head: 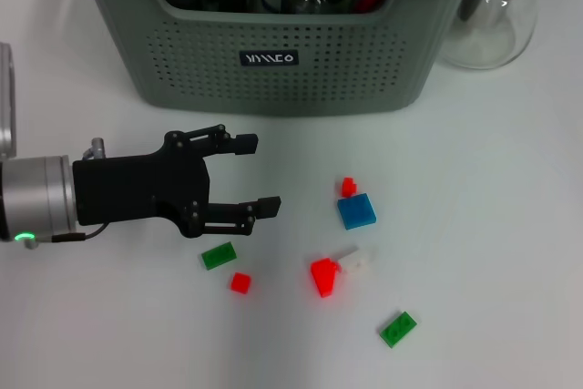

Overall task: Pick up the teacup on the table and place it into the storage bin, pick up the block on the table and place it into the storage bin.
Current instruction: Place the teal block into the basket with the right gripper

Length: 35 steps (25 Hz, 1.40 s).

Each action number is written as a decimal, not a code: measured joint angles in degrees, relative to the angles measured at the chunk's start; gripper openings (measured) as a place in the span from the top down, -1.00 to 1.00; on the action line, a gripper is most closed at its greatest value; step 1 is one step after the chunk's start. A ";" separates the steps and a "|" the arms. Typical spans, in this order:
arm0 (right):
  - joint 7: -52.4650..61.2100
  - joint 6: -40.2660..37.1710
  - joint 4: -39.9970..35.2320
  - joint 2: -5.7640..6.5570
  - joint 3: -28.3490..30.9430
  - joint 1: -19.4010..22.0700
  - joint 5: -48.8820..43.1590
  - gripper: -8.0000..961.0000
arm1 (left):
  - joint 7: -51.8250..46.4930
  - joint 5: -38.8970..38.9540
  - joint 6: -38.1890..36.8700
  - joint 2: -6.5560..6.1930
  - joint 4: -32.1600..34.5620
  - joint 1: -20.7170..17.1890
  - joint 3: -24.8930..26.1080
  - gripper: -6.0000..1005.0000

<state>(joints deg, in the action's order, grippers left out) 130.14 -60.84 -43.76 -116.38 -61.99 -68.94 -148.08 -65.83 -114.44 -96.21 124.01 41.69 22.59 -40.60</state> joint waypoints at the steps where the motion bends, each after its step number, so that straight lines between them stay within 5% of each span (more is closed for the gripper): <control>1: 0.00 2.78 2.10 -0.41 -0.67 -0.64 -1.18 0.02 | 0.00 0.00 0.03 0.00 -0.01 0.00 0.00 -0.70; 14: 0.72 27.97 15.74 -3.83 -5.26 -2.43 -9.78 -0.02 | 0.00 0.01 0.11 0.00 -0.04 -0.18 0.00 -0.70; 35: 0.81 28.03 15.68 -3.77 -5.41 -0.94 -14.50 -0.07 | -0.14 0.01 -0.04 0.09 0.04 -0.71 0.00 -0.70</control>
<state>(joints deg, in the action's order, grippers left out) 130.95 -32.81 -28.09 -120.15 -67.41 -69.88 -162.58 -65.97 -114.43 -96.24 124.10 41.74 21.88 -40.60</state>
